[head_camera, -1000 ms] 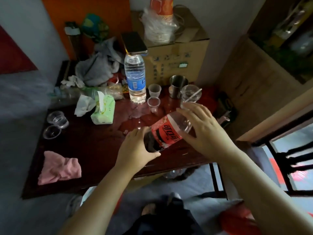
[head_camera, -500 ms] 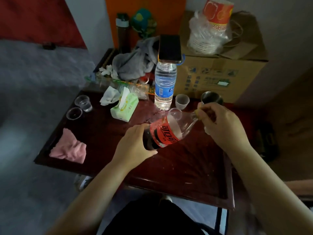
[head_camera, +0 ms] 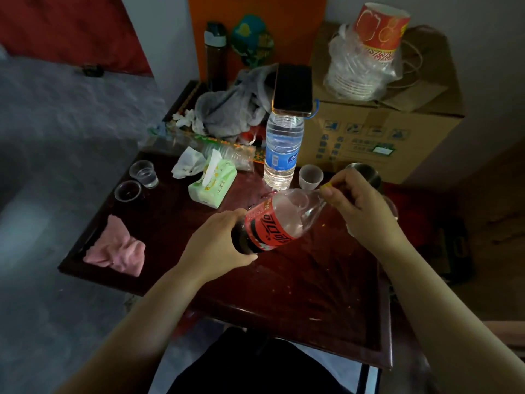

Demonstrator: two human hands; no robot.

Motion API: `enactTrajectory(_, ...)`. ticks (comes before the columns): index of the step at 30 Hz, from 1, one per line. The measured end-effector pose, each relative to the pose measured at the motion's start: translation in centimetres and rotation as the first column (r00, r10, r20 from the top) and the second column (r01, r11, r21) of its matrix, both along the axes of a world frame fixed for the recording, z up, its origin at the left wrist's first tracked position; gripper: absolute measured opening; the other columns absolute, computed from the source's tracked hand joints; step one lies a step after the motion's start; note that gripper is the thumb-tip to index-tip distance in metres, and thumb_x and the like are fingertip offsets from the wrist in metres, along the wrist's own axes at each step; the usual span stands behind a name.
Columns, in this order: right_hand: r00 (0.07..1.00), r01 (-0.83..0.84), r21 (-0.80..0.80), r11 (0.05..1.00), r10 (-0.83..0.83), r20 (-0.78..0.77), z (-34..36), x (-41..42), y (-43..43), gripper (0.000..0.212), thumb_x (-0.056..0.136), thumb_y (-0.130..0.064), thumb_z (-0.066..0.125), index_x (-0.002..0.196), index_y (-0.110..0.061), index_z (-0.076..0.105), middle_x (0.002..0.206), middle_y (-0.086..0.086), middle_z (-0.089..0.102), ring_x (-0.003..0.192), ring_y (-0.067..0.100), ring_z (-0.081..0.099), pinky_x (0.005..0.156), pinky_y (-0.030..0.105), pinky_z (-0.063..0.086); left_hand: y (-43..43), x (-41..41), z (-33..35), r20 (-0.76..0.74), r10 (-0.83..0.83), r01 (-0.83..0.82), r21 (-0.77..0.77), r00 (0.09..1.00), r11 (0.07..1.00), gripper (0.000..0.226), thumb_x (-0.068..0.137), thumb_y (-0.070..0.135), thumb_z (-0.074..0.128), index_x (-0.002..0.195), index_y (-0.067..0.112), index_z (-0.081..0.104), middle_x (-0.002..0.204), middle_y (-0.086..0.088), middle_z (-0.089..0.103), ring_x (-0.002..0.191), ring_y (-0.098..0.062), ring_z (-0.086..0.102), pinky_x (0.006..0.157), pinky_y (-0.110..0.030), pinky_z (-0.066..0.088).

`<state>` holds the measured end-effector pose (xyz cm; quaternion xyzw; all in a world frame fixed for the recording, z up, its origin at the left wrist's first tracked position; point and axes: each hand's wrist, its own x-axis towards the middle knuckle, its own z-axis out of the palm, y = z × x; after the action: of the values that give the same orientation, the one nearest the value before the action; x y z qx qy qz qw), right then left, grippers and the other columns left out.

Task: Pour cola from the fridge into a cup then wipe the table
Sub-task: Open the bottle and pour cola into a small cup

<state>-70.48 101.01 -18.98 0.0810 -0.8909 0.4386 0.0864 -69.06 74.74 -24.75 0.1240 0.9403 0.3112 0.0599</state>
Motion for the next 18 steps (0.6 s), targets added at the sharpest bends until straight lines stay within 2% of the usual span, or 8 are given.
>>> enactTrajectory(3, 0.999, -0.023, -0.056, 0.998, 0.022, -0.032, 0.1, -0.2, -0.2, 0.022, 0.090, -0.038, 0.056, 0.088, -0.017, 0.051, 0.067, -0.028, 0.057, 0.057, -0.007, 0.051, 0.053, 0.003, 0.034, -0.5, -0.5, 0.3, 0.023, -0.032, 0.032, 0.007, 0.999, 0.999, 0.046, 0.057, 0.048, 0.075, 0.096, 0.039, 0.052, 0.087, 0.018, 0.060, 0.086, 0.000, 0.056, 0.067, -0.027, 0.049)
enactTrajectory(6, 0.996, -0.092, -0.069, 0.993, 0.092, -0.009, 0.6, -0.4, -0.4, 0.019, 0.088, -0.039, 0.055, 0.095, -0.022, 0.053, 0.083, -0.030, 0.059, 0.070, -0.007, 0.055, 0.063, 0.003, 0.038, -1.1, -1.1, 0.8, 0.074, -0.103, 0.100, 0.042, 0.992, 0.994, 0.040, 0.056, 0.045, 0.075, 0.089, 0.046, 0.052, 0.083, 0.021, 0.062, 0.077, 0.004, 0.059, 0.060, -0.021, 0.043)
enactTrajectory(10, 0.977, -0.182, -0.005, 0.983, 0.182, 0.109, 1.8, -0.9, -0.1, 0.020, 0.088, -0.038, 0.058, 0.103, -0.024, 0.056, 0.089, -0.015, 0.060, 0.080, -0.002, 0.057, 0.069, 0.005, 0.040, -1.7, -1.5, 0.8, 0.108, -0.156, 0.151, 0.050, 0.982, 0.987, 0.042, 0.055, 0.046, 0.076, 0.091, 0.046, 0.052, 0.086, 0.023, 0.062, 0.076, 0.005, 0.060, 0.060, -0.018, 0.043)
enactTrajectory(13, 0.989, -0.065, 0.065, 0.996, 0.056, 0.136, 2.2, -1.2, -0.5, 0.022, 0.087, -0.046, 0.056, 0.096, -0.026, 0.059, 0.081, -0.016, 0.061, 0.075, -0.004, 0.058, 0.062, 0.008, 0.041, -1.7, -1.4, 0.7, 0.069, -0.101, 0.099, 0.029, 0.993, 0.995, 0.050, 0.053, 0.052, 0.073, 0.098, 0.044, 0.051, 0.090, 0.023, 0.060, 0.083, 0.005, 0.058, 0.065, -0.024, 0.049)
enactTrajectory(16, 0.981, 0.142, 0.139, 0.980, -0.158, 0.110, 1.8, -1.2, -1.7, 0.034, 0.082, -0.057, 0.051, 0.077, -0.023, 0.058, 0.065, -0.008, 0.061, 0.060, 0.003, 0.056, 0.052, 0.021, 0.038, -1.9, -1.4, 0.6, 0.015, -0.090, 0.090, -0.041, 0.996, 0.995, 0.055, 0.053, 0.056, 0.070, 0.101, 0.043, 0.047, 0.095, 0.024, 0.055, 0.089, 0.005, 0.052, 0.065, -0.020, 0.043)
enactTrajectory(18, 0.968, 0.212, 0.169, 0.962, -0.231, 0.100, 1.5, -1.3, -2.2, 0.034, 0.081, -0.056, 0.054, 0.073, -0.023, 0.057, 0.061, -0.008, 0.060, 0.056, 0.004, 0.055, 0.050, 0.022, 0.037, -2.2, -1.5, 0.5, 0.000, -0.100, 0.100, -0.072, 0.995, 0.992, 0.056, 0.054, 0.058, 0.070, 0.102, 0.043, 0.046, 0.096, 0.023, 0.053, 0.090, 0.005, 0.049, 0.064, -0.019, 0.039)
